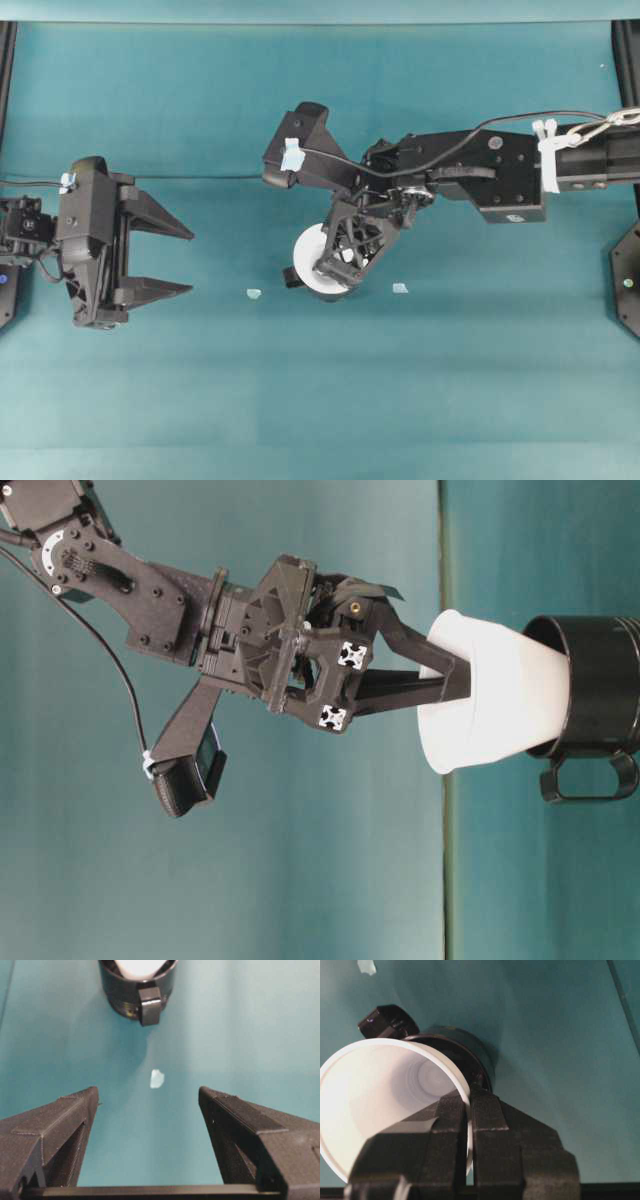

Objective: Put the paper cup into the moved cup holder.
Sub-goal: 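Lower the paper cup into the cup holder and hold it there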

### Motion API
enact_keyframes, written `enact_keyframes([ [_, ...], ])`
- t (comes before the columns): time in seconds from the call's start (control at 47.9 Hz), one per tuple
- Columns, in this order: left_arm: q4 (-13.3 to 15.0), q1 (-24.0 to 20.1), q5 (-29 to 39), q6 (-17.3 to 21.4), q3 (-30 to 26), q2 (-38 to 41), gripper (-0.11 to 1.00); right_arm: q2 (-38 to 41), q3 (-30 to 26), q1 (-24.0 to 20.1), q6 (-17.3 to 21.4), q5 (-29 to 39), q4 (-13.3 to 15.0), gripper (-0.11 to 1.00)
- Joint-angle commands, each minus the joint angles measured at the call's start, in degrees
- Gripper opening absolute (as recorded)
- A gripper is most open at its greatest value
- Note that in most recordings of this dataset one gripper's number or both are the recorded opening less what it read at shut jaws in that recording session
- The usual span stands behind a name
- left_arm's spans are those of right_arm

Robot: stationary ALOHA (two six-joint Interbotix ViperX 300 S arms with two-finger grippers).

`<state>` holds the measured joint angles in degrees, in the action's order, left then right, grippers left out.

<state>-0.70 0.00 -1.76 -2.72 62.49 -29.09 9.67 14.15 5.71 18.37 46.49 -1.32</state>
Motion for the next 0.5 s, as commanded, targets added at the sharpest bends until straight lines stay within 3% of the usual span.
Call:
enact_keyframes([
  [0.0,-0.18,0.09,-0.35,-0.18,-0.7,-0.09,0.83,-0.53,-0.26,-0.26,-0.35,-0.18,0.09,0.02],
  [0.292,-0.18,0.0,-0.35,-0.18,-0.97,0.09,0.83,-0.62,-0.18,-0.79,-0.88,0.18,-0.26,0.06],
  [0.376,-0.09,0.0,-0.26,-0.26,-1.14,0.35,0.83,-0.62,-0.18,-0.97,-0.88,0.18,-0.26,0.14],
  [0.48,-0.18,0.0,-0.26,-0.26,-1.32,0.79,0.83,-0.7,-0.18,-1.05,-0.88,-0.26,-0.26,0.33],
])
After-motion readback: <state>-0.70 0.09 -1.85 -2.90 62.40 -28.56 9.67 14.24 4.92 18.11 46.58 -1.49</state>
